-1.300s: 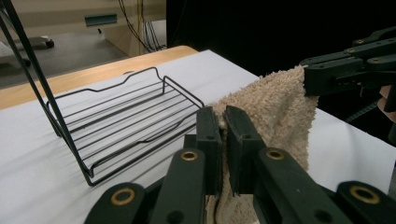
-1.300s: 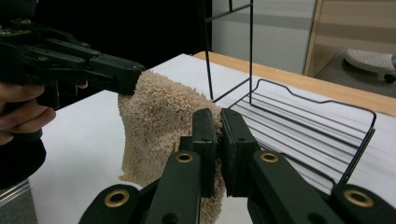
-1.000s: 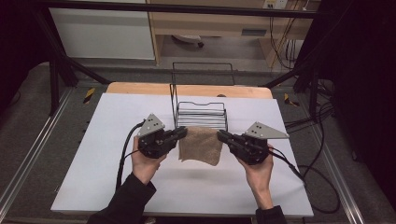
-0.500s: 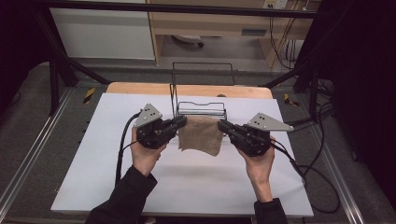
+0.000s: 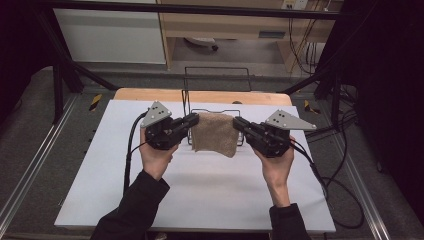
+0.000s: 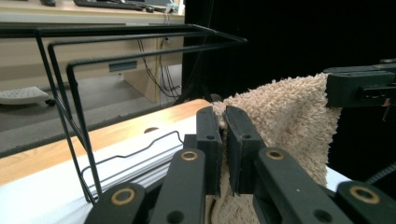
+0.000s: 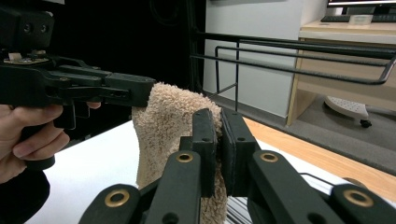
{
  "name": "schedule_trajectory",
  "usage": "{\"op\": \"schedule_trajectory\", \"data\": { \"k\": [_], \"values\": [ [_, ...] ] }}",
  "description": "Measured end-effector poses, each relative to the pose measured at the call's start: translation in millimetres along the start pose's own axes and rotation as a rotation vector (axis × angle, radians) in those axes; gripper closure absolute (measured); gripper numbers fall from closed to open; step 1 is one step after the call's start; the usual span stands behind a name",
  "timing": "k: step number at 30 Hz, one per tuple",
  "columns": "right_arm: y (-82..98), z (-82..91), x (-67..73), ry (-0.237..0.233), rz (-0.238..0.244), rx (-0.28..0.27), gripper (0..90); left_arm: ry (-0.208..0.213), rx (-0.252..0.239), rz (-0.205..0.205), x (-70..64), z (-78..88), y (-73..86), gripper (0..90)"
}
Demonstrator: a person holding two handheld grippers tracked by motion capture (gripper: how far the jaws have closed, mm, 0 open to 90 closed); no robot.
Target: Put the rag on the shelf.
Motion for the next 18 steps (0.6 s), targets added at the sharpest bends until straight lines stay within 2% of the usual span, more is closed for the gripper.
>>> {"op": "schedule_trajectory", "data": {
  "k": [12, 18],
  "values": [
    [-22.6, -10.2, -4.1, 0.011, 0.016, -0.033, 85.3, -0.014, -0.055, 0.008, 6.4, -4.5, -20.3, 84.3],
    [-30.9, -13.6, -5.0, 0.015, 0.018, -0.049, 85.3, -0.023, -0.076, -0.002, 9.5, -6.5, -31.1, 84.4]
  ]
}}
Point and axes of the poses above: each handheld gripper's, and its own axes: z roughly backward along the jaws, y roughly out of its underside, x roughly to its left, the point moved 3 cm from there along -z, roughly forward along the jaws, and after that the axes turned 8 degrees about -x, right-handed, at the moved point
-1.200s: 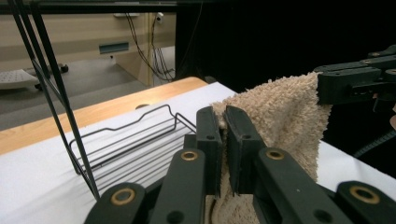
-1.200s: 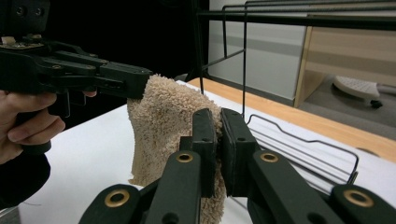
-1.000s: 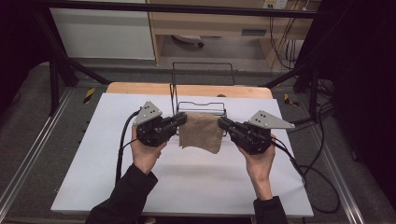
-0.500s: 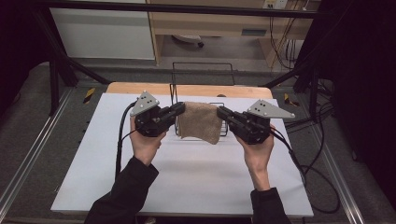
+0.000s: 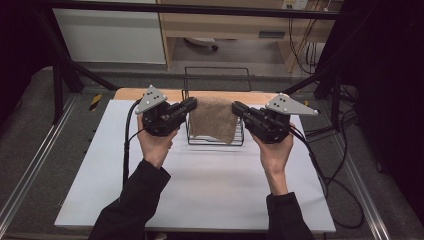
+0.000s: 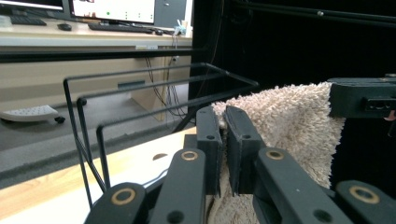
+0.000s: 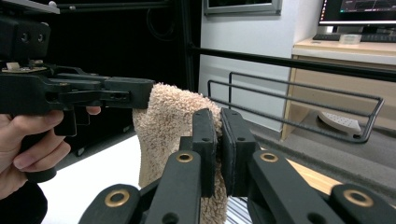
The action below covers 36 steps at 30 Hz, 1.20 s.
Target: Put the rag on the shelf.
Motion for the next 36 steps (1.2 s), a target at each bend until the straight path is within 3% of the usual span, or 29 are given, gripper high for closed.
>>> {"op": "schedule_trajectory", "data": {
  "k": [22, 36],
  "values": [
    [-38.3, -17.4, -8.5, 0.042, 0.028, -0.042, 85.4, -0.026, -0.05, -0.01, 9.0, -16.3, -34.8, 84.4],
    [-50.8, -29.5, -19.8, 0.074, 0.029, -0.046, 85.5, -0.045, -0.062, -0.021, 14.6, -29.4, -49.8, 84.4]
  ]
}}
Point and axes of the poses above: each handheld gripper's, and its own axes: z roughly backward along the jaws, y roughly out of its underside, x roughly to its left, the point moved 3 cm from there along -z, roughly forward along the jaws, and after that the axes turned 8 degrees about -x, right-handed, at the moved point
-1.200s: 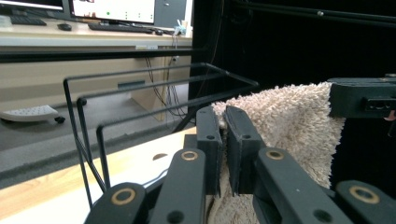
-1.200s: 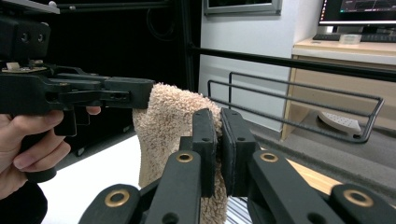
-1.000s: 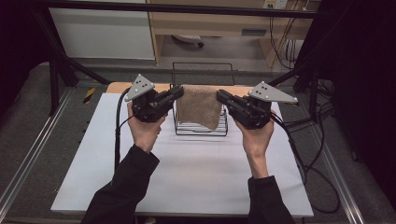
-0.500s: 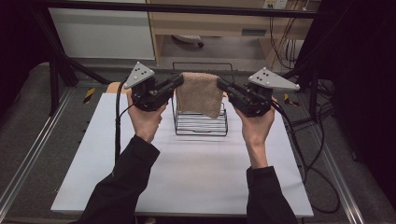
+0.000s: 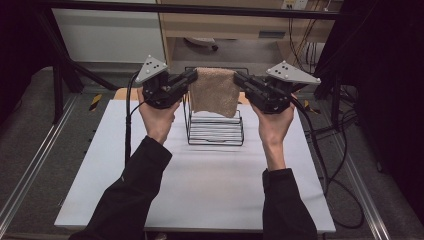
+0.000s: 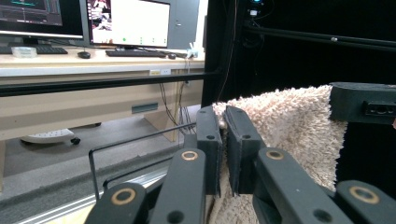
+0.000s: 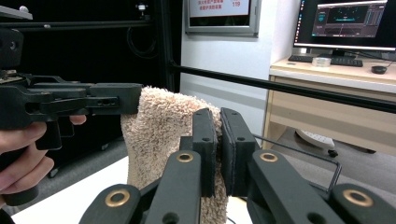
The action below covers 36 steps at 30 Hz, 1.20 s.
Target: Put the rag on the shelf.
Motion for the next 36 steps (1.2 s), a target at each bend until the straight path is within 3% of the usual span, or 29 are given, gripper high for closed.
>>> {"op": "schedule_trajectory", "data": {
  "k": [19, 30, 36],
  "values": [
    [-22.2, -19.3, -9.4, 0.014, 0.01, -0.029, 85.4, -0.03, -0.032, -0.021, 8.7, -13.9, -25.2, 84.4],
    [-22.6, -25.9, -15.0, 0.021, 0.013, -0.024, 85.4, -0.031, -0.028, -0.003, 14.0, -21.6, -24.3, 84.4],
    [-24.8, -28.3, -18.6, 0.025, 0.0, -0.028, 85.4, -0.04, -0.029, -0.015, 14.1, -26.5, -28.4, 84.3]
  ]
}}
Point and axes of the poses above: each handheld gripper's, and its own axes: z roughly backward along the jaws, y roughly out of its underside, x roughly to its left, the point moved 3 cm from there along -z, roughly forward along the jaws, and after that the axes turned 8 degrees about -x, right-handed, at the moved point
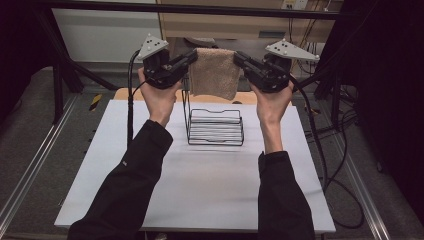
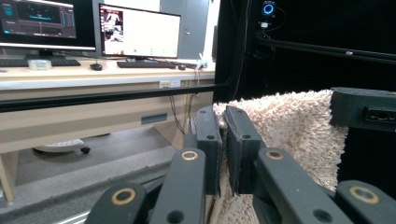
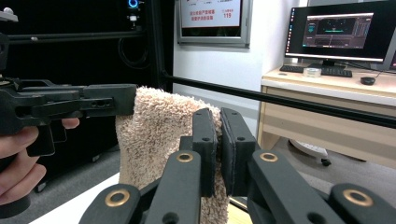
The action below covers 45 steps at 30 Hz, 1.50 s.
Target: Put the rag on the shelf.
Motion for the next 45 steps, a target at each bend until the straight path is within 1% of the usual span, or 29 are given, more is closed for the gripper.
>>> {"op": "schedule_trajectory", "data": {
  "k": [4, 7, 11, 14, 21, 23, 26, 29, 36, 42, 45],
  "values": [
    [-1.0, -2.8, -3.7, 0.006, -0.007, -0.002, 85.4, -0.004, 0.001, -0.004, 0.3, -3.6, -2.0, 84.4],
    [-1.1, -4.9, -6.5, 0.009, -0.01, -0.004, 85.4, -0.007, 0.007, -0.018, 0.9, -6.7, -2.4, 84.3],
    [-0.6, -8.5, -9.7, 0.016, -0.019, -0.002, 85.4, -0.013, 0.008, -0.023, 2.8, -10.8, -2.5, 84.3],
    [-1.6, -11.3, -11.4, 0.018, -0.013, -0.004, 85.4, -0.012, 0.002, -0.017, 4.8, -12.7, -3.6, 84.3],
    [-3.8, -18.8, -14.7, 0.022, -0.003, -0.006, 85.4, -0.023, 0.003, -0.023, 9.4, -19.7, -4.5, 84.3],
    [-3.3, -20.8, -16.6, 0.023, -0.003, -0.003, 85.4, -0.024, 0.004, -0.033, 10.2, -21.4, -3.7, 84.3],
    [-2.2, -24.3, -19.7, 0.026, 0.0, 0.003, 85.4, -0.027, 0.007, -0.04, 12.3, -24.3, -1.8, 84.2],
    [-0.8, -28.6, -22.0, 0.027, 0.0, 0.01, 85.4, -0.031, 0.01, -0.031, 15.8, -27.6, -0.1, 84.3],
    [3.0, -35.9, -26.2, 0.029, 0.007, 0.024, 85.3, -0.032, 0.02, -0.037, 20.4, -31.1, 4.8, 84.2],
    [13.1, -39.0, -28.7, 0.029, -0.001, 0.039, 85.3, -0.031, 0.04, -0.029, 23.7, -32.4, 16.2, 84.2],
    [20.3, -39.9, -30.1, 0.029, 0.005, 0.058, 85.3, -0.03, 0.052, -0.029, 24.3, -32.7, 22.8, 84.2]
  ]
}}
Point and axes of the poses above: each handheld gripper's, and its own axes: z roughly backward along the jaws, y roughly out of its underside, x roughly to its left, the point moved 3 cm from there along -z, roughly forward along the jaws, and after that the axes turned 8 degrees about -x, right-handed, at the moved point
